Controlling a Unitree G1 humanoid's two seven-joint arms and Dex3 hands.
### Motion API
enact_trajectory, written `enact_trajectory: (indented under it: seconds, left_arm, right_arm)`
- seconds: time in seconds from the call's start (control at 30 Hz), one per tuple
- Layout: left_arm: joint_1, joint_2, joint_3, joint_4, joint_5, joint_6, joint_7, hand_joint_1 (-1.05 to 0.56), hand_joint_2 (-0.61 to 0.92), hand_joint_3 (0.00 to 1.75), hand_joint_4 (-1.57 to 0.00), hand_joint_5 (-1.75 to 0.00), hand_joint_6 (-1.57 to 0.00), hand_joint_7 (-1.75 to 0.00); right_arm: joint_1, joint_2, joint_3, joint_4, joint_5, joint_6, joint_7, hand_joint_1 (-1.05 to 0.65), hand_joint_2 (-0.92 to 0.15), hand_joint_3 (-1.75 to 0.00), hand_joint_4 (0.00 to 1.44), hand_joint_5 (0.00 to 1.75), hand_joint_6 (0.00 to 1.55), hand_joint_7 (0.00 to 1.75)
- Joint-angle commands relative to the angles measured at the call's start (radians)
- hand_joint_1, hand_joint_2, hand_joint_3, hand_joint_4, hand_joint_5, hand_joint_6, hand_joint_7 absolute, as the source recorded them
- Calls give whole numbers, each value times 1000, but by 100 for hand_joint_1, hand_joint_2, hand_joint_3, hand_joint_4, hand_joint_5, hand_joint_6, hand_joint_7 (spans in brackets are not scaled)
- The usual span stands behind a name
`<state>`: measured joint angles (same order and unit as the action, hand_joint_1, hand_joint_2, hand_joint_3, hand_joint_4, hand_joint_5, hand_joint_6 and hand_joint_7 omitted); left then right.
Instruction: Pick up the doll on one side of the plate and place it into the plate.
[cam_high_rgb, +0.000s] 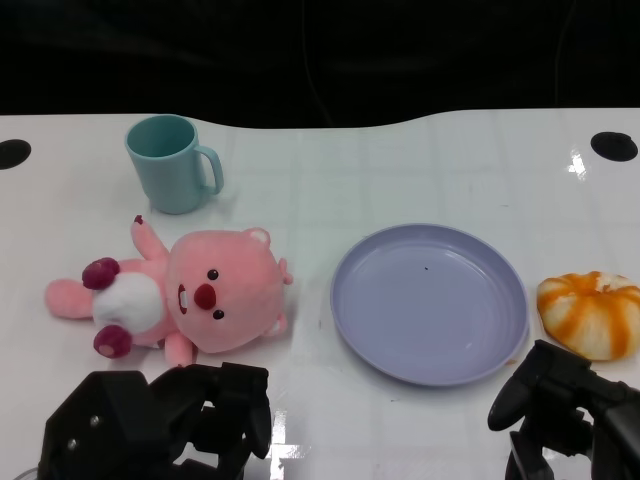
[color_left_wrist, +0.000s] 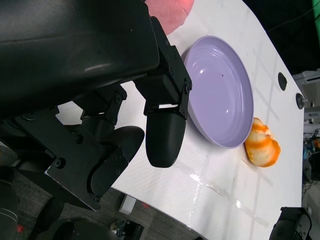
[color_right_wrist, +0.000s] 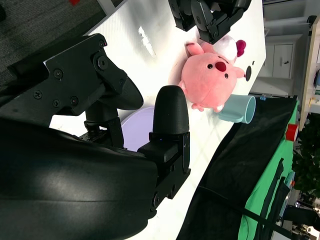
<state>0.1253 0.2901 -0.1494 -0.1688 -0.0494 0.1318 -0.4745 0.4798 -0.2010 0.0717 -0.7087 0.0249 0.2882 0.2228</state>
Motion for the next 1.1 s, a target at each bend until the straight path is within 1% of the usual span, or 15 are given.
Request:
enact_trajectory:
  seconds: [0.03,0.4,0.87,0.93,0.97,1.0,1.03,1.07,1.1]
  left_arm:
    - [-3,13,10,-11,-8,-1,-4,-12,36,145,-85,-175,-84,-155]
    - [-7,15,16,-13,-6,-15,-3,-11,35,149,-84,-175,-82,-157]
    - [-8,9,22,-4,-27,-18,-9,-9,34,150,-83,-175,-81,-157]
    - [-9,1,29,2,-54,-12,-17,-7,36,145,-79,-174,-79,-153]
    - [-9,-5,35,3,-69,-6,-16,-5,39,140,-77,-171,-77,-146]
    - [-9,-8,38,4,-79,-2,-15,-3,43,133,-75,-164,-76,-132]
    - [-8,-9,40,1,-75,-5,-6,-3,45,131,-75,-161,-76,-127]
    - [-7,-10,42,1,-71,-13,0,-3,46,127,-71,-154,-72,-113]
    - [-7,-10,45,1,-69,-21,4,-3,46,125,-68,-150,-70,-104]
  right_arm:
    - [5,-16,-14,1,4,-8,6,1,-60,-115,60,175,45,166]
    - [3,-12,-16,-2,9,-4,8,-1,-61,-114,60,175,46,166]
    - [5,-15,-14,-3,-1,-7,10,-3,-62,-112,59,175,45,164]
    - [5,-14,-13,-3,-2,-6,9,-2,-62,-111,59,175,45,164]
    - [4,-13,-12,0,-2,-10,9,-2,-63,-111,59,175,45,164]
    - [3,-12,-12,2,-2,-14,9,-1,-63,-111,59,175,45,164]
    - [2,-12,-11,4,-3,-16,9,-1,-63,-111,59,175,45,164]
    - [2,-11,-11,4,-3,-17,9,-1,-63,-111,59,175,45,164]
    - [1,-11,-10,3,-3,-14,8,-1,-63,-111,59,175,45,164]
